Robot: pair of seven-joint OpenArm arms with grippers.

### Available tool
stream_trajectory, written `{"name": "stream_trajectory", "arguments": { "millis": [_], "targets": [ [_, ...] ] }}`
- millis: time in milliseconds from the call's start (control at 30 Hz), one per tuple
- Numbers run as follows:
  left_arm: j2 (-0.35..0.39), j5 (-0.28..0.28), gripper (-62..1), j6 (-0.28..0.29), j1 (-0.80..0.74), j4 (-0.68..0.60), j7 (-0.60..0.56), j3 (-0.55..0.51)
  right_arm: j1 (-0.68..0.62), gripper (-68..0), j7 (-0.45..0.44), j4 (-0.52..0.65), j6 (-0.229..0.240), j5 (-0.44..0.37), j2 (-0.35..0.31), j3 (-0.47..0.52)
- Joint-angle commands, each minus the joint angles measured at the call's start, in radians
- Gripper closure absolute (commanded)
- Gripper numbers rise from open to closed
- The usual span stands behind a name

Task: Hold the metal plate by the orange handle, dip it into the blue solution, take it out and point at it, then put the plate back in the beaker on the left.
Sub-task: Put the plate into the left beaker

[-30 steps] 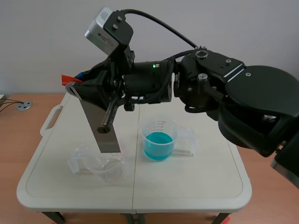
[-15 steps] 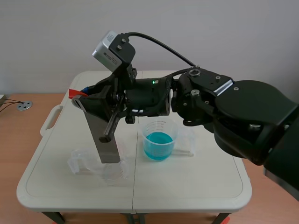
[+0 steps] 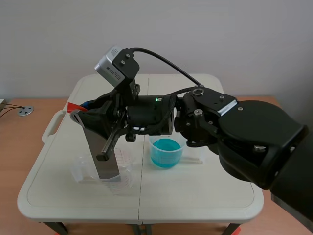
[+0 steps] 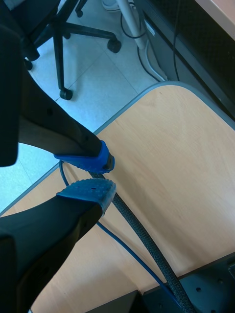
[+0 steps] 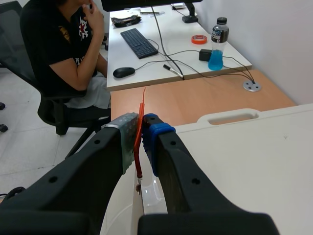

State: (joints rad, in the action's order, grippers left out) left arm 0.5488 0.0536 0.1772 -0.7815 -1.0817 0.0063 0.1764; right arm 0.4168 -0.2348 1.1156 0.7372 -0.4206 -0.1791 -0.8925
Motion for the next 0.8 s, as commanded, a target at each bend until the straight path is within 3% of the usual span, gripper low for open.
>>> {"name": "stream_trajectory", "arguments": {
  "millis": [0,767],
  "targets": [
    [0.005,0.005,-9.2,0.002,-0.007,-0.01,-0.006,-0.005,0.009,-1.3,-0.015,-0.005,0.008,-0.018,0.017,0.001],
    [0.005,0.005,-9.2,0.002,-0.007,-0.01,-0.006,-0.005,-0.04,-1.3,0.004,-0.064,-0.012,-0.005,0.043,0.001]
  ]
}}
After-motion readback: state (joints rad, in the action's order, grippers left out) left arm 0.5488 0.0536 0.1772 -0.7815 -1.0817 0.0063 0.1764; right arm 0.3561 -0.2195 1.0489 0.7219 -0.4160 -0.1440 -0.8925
